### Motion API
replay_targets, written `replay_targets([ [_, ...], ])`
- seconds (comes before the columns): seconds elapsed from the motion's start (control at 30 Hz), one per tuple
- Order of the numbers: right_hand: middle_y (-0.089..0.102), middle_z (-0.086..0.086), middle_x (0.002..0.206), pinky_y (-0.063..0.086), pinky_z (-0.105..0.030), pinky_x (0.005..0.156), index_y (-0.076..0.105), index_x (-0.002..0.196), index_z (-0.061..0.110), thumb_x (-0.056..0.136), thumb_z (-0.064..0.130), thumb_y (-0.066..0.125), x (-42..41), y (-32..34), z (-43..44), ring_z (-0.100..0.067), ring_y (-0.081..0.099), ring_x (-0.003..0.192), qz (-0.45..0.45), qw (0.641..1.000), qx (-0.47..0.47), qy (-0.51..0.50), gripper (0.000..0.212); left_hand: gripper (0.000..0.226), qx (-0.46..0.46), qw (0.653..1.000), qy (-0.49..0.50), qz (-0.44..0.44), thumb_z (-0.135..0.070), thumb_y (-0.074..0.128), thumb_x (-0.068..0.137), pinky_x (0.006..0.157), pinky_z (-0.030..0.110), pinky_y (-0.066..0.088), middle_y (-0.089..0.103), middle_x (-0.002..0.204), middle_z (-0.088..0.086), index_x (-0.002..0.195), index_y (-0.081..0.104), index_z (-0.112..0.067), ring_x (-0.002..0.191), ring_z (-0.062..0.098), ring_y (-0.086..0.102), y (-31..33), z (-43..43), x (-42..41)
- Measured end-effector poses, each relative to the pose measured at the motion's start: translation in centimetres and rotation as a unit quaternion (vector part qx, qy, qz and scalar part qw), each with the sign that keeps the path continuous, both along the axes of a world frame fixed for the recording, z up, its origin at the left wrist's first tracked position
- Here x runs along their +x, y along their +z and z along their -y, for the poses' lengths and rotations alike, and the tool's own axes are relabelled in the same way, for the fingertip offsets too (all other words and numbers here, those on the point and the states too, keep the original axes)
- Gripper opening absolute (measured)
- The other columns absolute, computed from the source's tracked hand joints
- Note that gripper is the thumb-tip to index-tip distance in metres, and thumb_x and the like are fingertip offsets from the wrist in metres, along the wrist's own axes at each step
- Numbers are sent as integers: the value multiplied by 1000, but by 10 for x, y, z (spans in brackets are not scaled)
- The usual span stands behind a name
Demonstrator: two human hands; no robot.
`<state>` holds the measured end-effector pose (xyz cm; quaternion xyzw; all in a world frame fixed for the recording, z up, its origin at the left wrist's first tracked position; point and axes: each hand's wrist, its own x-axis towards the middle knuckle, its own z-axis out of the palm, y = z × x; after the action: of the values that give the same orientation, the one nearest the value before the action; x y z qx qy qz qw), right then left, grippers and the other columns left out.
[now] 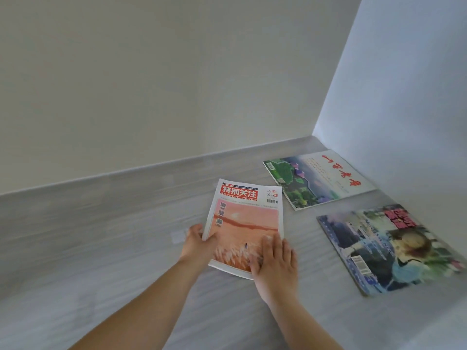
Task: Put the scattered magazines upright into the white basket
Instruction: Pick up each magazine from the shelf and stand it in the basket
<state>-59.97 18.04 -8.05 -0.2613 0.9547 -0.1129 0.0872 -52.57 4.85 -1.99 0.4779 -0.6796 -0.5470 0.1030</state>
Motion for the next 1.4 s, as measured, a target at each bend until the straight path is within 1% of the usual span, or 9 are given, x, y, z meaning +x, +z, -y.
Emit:
replay_targets([
  [0.17,6,-6,155,-1,-37,116,8,143,19,91,48,25,0,5,-3,-24,3,142,-2,1000,-10,4,63,21,-63,992,-52,92,-8,35,87,74,35,42,53,92,8,107,42,-9,83,29,53,15,-2,-15],
  [0.33,20,-9,153,12,-35,114,15,142,13,91,41,38,-1,22,1,-23,20,139,71,982,-156,-75,63,21,-96,994,-57,-17,-6,33,85,62,31,46,52,76,-8,95,36,-25,71,23,57,17,2,20],
  [0.57,55,-18,123,41,-46,101,47,119,9,92,35,41,18,83,74,-33,53,112,350,810,-441,-165,38,33,-129,970,12,-204,0,37,86,38,8,34,53,68,-11,78,42,-31,44,-6,51,58,22,89],
  [0.67,64,-11,103,46,-45,95,59,88,18,90,18,48,50,108,114,-31,59,101,370,778,-497,-101,11,24,-192,953,45,-229,-14,38,91,43,18,34,46,55,-10,77,41,-33,42,-3,46,76,52,134],
  [0.9,67,-4,87,44,-37,90,66,67,19,76,-3,59,180,148,221,-26,60,93,402,767,-498,47,25,25,-280,932,150,-175,-20,38,91,59,32,38,48,55,-11,113,48,-26,54,12,48,88,147,282],
  [1.0,66,-3,85,44,-38,90,64,70,21,77,-4,57,244,152,275,-27,60,92,418,771,-474,79,26,25,-265,936,180,-147,-18,42,89,64,33,45,57,68,-8,111,45,-31,63,18,55,89,189,353],
  [1.13,67,-1,81,47,-35,81,63,67,23,78,-1,48,323,159,336,-26,62,88,392,800,-438,115,30,15,-288,925,210,-131,-18,52,87,56,18,40,56,87,-8,96,42,-26,69,1,52,95,235,428],
  [1.23,65,-4,79,46,-33,75,63,66,22,78,-1,46,370,168,366,-24,59,82,395,798,-432,146,31,21,-321,908,247,-106,-19,50,88,68,26,38,54,91,-7,109,48,-15,79,16,53,102,264,471],
  [1.4,67,-24,88,51,-44,80,64,65,22,79,-3,47,411,191,413,-35,58,77,387,802,-419,174,32,24,-324,891,295,-119,-11,56,84,70,26,40,57,86,-6,108,56,-12,78,15,54,110,308,523],
])
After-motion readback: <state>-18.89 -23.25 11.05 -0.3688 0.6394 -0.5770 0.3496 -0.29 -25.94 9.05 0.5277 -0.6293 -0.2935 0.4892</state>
